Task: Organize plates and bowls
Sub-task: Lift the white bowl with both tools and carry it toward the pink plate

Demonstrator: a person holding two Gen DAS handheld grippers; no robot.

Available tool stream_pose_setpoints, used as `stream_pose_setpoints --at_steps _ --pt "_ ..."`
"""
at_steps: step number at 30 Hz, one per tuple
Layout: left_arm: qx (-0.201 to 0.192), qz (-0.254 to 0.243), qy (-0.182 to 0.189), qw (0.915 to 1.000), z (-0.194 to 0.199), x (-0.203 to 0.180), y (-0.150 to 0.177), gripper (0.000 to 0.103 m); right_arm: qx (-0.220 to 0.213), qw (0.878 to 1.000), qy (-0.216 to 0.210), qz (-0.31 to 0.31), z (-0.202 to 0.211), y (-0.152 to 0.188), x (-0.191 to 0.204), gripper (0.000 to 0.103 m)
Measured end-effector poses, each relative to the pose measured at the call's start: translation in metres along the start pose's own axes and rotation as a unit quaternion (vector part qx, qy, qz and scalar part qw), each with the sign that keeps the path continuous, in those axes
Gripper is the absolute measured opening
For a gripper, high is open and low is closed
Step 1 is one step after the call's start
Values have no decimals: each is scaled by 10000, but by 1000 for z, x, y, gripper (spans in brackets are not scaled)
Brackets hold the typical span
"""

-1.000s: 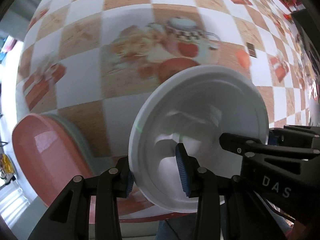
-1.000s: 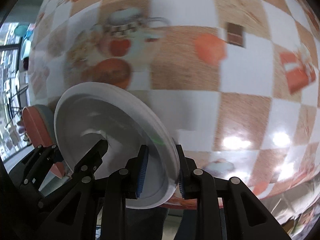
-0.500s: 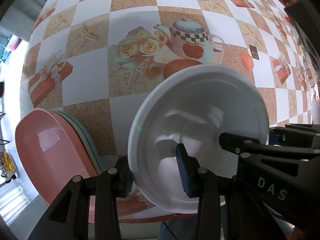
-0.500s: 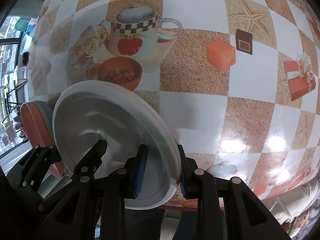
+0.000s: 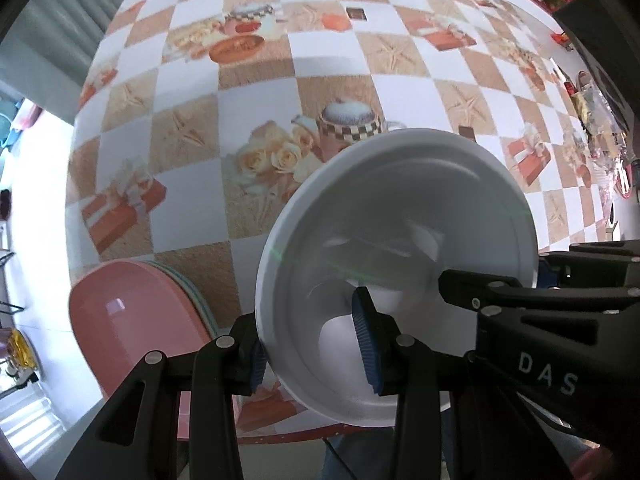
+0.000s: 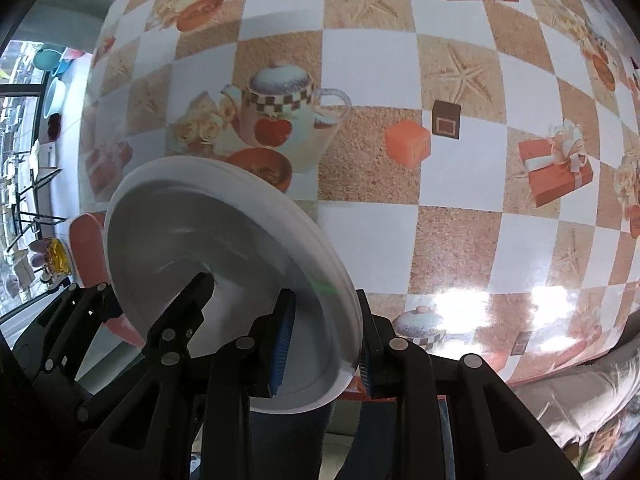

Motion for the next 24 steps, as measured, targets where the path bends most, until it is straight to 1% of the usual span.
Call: stream_pose_setpoints --at_steps 3,6,10,19,24 --pt "-65 58 16 10000 9 6 5 42 5 10000 43 84 3 3 6 30" --pt "-43 185 68 9998 13 11 10 42 -12 9998 67 163 7 6 12 30" --pt "-119 332 44 9994 23 19 21 42 -38 9994 92 324 10 7 25 30" --pt "-306 835 27 9960 33 56 32 42 -108 9960 242 858 19 1 68 30" --pt "-379 1076 3 9935 39 77 40 42 -130 9929 312 1143 19 6 89 30"
Point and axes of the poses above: each gripper's, at about its wrist camera, not at the fingertips, and z roughly against the way its jaws point, x to its left, y to its underside, the point moved 8 cm from there along -z, roughly the way its jaws point, and after that the axes turned 8 degrees about x, right-handed, at the moved point
